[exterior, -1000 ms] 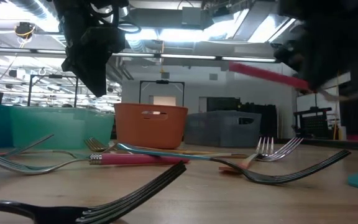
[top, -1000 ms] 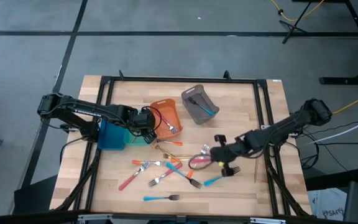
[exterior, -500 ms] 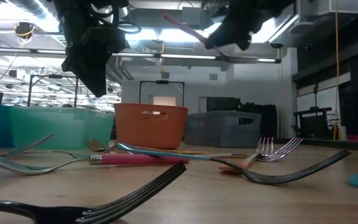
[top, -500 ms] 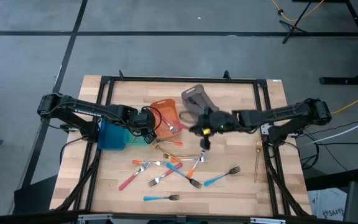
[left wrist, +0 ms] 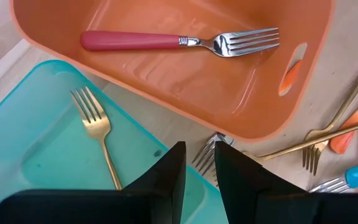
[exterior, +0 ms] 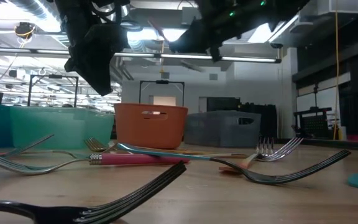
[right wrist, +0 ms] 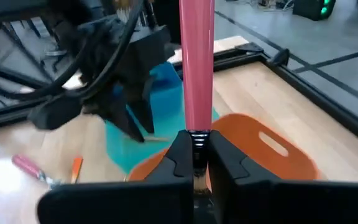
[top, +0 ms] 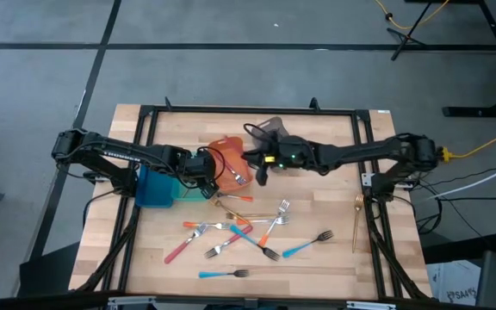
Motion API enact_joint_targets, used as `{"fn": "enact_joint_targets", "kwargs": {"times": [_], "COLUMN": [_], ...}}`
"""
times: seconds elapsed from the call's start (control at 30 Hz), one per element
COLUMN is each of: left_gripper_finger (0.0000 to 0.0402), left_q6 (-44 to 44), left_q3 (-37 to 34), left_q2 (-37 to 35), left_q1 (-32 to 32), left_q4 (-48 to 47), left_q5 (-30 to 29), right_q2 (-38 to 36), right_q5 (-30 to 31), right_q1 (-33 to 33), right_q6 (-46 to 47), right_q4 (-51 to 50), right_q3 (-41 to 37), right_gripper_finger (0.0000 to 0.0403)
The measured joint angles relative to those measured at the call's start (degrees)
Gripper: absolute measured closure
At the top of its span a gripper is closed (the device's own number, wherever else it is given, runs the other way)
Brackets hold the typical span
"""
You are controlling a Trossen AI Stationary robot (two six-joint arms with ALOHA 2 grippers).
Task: Sort silverware by color (type)
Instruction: Put the pink fork into the orange bin
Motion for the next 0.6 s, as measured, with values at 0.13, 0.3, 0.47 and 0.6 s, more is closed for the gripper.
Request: {"fn": "enact_joint_targets", "kwargs": {"times": [0.13,0.3,0.47,0.6], "left_gripper_finger": [0.0322,0.0322,0.0322,0.0322], "left_q6": [0.00,0.02,0.02,0.02], "left_q3": [0.00,0.00,0.00,0.00], "left_q2": [0.00,0.00,0.00,0.00], "left_q1": [0.00,0.00,0.00,0.00], "left_q4": [0.08,0.13,0.15,0.15], "left_q5": [0.02,0.06,0.00,0.00], "right_q2": [4.64,9.76,14.45,17.91], "right_q5": [-0.34,-0.30,-0.34,-0.36], "right_q1": [-0.67,-0.67,-0.65,-0.62], "right_q6": [3.03,3.83,4.00,4.00], "right_q4": [6.44,9.65,11.89,13.27], "right_q3": [0.00,0.00,0.10,2.08], "right_gripper_finger": [0.0395,0.0395,0.0395,0.0395]}}
